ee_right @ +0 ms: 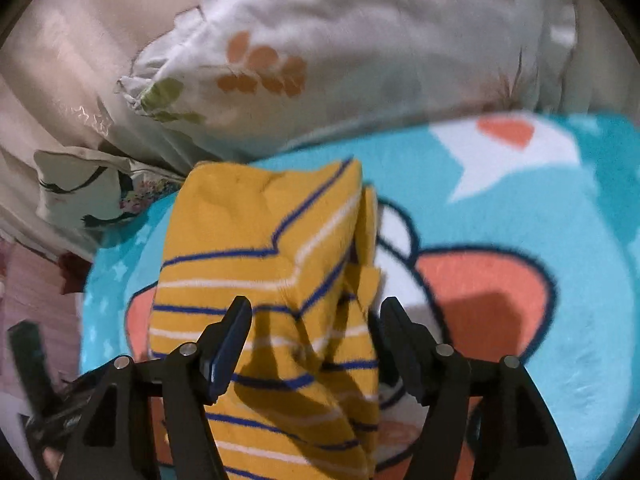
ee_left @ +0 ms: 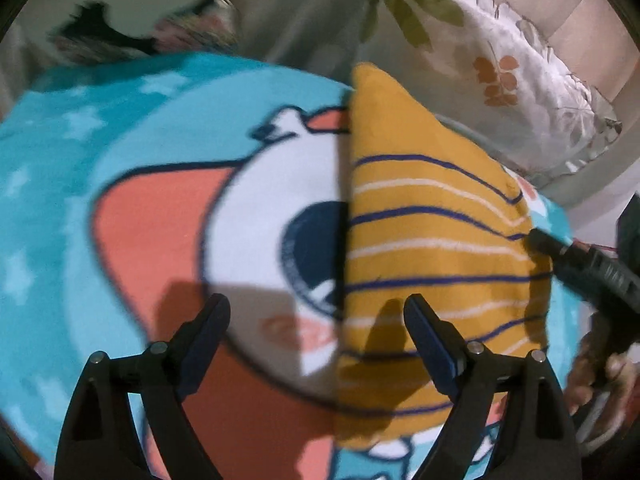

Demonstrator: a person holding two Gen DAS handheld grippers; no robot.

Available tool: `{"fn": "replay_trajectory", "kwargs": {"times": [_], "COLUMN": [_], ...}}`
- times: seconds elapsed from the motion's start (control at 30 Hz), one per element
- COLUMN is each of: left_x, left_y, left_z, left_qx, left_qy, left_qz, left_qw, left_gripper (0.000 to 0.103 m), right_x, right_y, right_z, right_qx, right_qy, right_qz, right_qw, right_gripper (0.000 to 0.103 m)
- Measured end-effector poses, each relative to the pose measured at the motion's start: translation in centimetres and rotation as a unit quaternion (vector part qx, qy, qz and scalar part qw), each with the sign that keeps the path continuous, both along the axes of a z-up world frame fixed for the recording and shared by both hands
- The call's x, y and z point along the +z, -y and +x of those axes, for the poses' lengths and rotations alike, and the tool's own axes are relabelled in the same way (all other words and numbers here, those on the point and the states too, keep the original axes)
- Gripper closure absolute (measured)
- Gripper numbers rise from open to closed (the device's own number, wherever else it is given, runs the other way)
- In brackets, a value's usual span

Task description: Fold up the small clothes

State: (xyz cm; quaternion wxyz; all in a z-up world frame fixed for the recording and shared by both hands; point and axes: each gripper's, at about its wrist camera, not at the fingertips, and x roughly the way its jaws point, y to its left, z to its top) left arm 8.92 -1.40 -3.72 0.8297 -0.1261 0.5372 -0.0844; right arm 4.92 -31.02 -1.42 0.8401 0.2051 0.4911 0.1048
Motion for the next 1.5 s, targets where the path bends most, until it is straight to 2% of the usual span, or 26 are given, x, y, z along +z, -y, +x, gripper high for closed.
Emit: {"fn": "replay_trajectory", "kwargs": {"times": [0.07, 0.17, 0.23, 0.27, 0.3, 0.33, 0.37, 0.43, 0.5, 0.57, 0.67, 0.7, 0.8, 0.9, 1.1, 1.13, 1.23, 1.3, 1.37, 1.43, 1.5], "left_x": [-1.0, -2.0, -3.2, -3.2, -2.9, -2.8, -2.4, -0.8, 1.2, 3.0, 3.7, 3.1, 1.1, 0.2, 1.1, 1.5, 2.8, 3.7, 4.7, 5.9, 7.1], "left_y": [0.6, 1.9, 3.0, 3.3, 3.7, 4.0, 4.1, 4.0, 3.7, 3.3, 2.7, 2.6, 2.3, 1.8, 1.0, 0.7, 0.1, 0.0, 0.2, -0.2, -0.4], "left_z": [1.5, 3.0, 3.8, 3.9, 4.0, 4.1, 4.0, 3.8, 3.5, 3.3, 3.2, 3.3, 3.2, 2.0, -1.0, -1.4, -2.8, -3.6, -4.2, -5.4, -6.5], "left_qx": [-0.027, -0.058, -0.076, -0.072, -0.076, -0.082, -0.078, -0.083, -0.087, -0.086, -0.069, -0.056, -0.036, -0.033, -0.009, 0.002, 0.027, 0.039, 0.048, 0.059, 0.07], "left_qy": [-0.011, -0.025, -0.056, -0.053, -0.052, -0.062, -0.065, -0.051, -0.035, -0.014, -0.013, -0.023, -0.045, -0.054, -0.031, -0.025, -0.009, 0.007, 0.027, 0.051, 0.079], "left_qz": [-0.043, -0.077, -0.114, -0.11, -0.109, -0.118, -0.113, -0.107, -0.093, -0.072, -0.054, -0.034, 0.034, 0.034, 0.061, 0.062, 0.069, 0.081, 0.094, 0.109, 0.12], "left_qw": [0.9987, 0.995, 0.989, 0.9898, 0.9897, 0.9876, 0.9884, 0.9895, 0.9912, 0.9936, 0.9961, 0.9976, 0.9978, 0.9974, 0.9976, 0.9977, 0.9972, 0.996, 0.9941, 0.991, 0.9872], "left_gripper": [0.015, 0.013, 0.013, 0.013, 0.025, 0.041, 0.044, 0.062, 0.064, 0.064, 0.057, 0.049, 0.046, 0.041, 0.036, 0.034, 0.031, 0.031, 0.031, 0.029, 0.027], "right_x": [-1.1, -3.3, -4.8, -5.3, -5.5, -5.8, -6.0, -5.8, -4.7, -3.1, -2.0, -2.1, -4.1, -4.0, 3.1, 4.4, 6.1, 5.6, 3.8, 0.9, 0.0], "right_y": [0.2, 0.5, 0.2, 0.3, 0.4, 0.4, 0.4, 0.1, -0.2, -0.9, -1.9, -2.0, -2.0, -1.1, -1.4, -2.3, -4.5, -5.1, -6.0, -6.5, -6.9], "right_z": [0.0, 0.9, 1.6, 1.7, 1.8, 1.9, 1.9, 1.8, 1.6, 1.5, 1.5, 1.5, 1.8, 0.7, -0.6, -0.7, 0.0, 0.4, 1.4, 3.0, 3.5], "right_qx": [-0.004, -0.003, -0.001, -0.006, -0.012, -0.015, -0.017, -0.025, -0.019, -0.007, 0.007, 0.005, -0.019, -0.037, -0.054, -0.04, 0.01, 0.035, 0.046, 0.047, 0.046], "right_qy": [-0.007, -0.029, -0.043, -0.042, -0.037, -0.043, -0.051, -0.054, -0.042, -0.023, -0.006, -0.01, -0.054, -0.052, 0.036, 0.055, 0.077, 0.066, 0.043, -0.009, -0.02], "right_qz": [0.015, 0.076, 0.119, 0.144, 0.16, 0.177, 0.199, 0.247, 0.281, 0.292, 0.271, 0.253, 0.168, 0.176, 0.06, 0.044, 0.032, 0.025, 0.001, -0.055, -0.08], "right_qw": [1.0, 0.997, 0.992, 0.989, 0.986, 0.983, 0.978, 0.967, 0.959, 0.956, 0.962, 0.967, 0.984, 0.982, 0.996, 0.997, 0.997, 0.997, 0.998, 0.997, 0.996], "right_gripper": [0.031, 0.03, 0.027, 0.027, 0.028, 0.036, 0.043, 0.053, 0.058, 0.059, 0.059, 0.059, 0.053, 0.049, 0.049, 0.049, 0.049, 0.049, 0.049, 0.05, 0.05]}}
